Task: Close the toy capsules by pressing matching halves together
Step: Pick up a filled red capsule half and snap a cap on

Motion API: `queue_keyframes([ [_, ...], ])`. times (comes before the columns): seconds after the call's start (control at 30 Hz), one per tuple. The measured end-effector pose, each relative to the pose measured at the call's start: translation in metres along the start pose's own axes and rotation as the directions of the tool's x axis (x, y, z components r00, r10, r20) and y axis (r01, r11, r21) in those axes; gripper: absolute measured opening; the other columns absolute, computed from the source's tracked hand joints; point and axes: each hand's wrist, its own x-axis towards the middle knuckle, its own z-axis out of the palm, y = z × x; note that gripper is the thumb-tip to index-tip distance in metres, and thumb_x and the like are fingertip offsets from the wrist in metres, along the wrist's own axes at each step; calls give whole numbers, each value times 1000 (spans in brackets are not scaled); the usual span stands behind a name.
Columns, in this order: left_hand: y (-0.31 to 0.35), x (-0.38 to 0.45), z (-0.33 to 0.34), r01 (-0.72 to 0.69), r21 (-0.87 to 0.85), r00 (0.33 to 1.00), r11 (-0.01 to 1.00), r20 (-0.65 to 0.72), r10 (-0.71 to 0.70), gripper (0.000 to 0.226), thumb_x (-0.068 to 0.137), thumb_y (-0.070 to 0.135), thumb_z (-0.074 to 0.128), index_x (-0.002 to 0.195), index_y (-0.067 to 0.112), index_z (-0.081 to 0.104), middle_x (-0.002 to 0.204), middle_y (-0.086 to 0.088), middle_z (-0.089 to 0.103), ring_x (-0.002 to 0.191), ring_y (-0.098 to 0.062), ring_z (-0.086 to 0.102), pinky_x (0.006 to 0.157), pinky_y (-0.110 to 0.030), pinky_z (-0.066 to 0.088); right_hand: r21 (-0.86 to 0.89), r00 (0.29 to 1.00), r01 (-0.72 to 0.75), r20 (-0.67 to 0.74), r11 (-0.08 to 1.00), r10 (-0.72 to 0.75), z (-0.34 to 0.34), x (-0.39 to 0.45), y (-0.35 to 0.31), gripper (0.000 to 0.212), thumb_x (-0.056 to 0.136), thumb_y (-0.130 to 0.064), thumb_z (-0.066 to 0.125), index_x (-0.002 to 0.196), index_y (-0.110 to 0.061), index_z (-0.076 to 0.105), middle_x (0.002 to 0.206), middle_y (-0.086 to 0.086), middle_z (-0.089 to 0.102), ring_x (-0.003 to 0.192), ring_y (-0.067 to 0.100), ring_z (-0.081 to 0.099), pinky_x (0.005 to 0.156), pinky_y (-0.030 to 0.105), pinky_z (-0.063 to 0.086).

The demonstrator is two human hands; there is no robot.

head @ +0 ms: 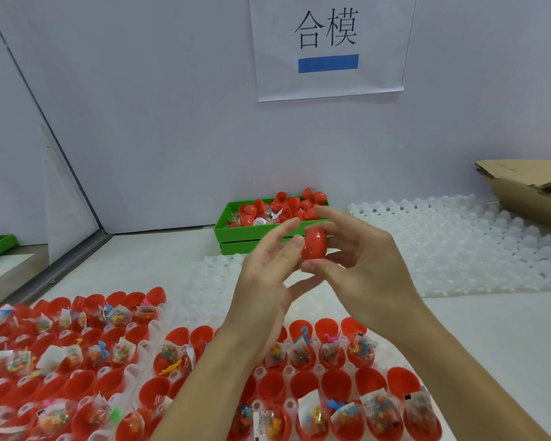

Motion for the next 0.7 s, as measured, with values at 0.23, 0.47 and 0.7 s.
queue_keyframes([
  [0.23,0,2,-3,-50,24,998,998,-45,51,25,82,19,63,105,22,74,97,-17,75,88,-24,73,78,-29,58,-116,993,119,34,986,-115,-3,1,1,53,76,-7,82,122,-29,65,105,-18,66,100,7,64,77,27,56],
  [0.47,0,1,1,5,-153,999,988,-32,-10,25,87,15,61,109,11,71,104,-22,72,96,-31,72,78,-28,58,-172,980,199,35,965,-196,-5,1,0,28,82,-19,74,110,-15,70,91,-12,66,86,8,63,71,21,54],
  [0.7,-1,0,2,31,-142,1000,989,2,-31,31,83,16,60,111,4,66,92,-17,75,89,-27,74,73,-25,59,-333,957,289,107,898,-269,-6,0,5,22,85,-20,61,99,-5,70,81,0,64,75,15,57,66,29,50],
])
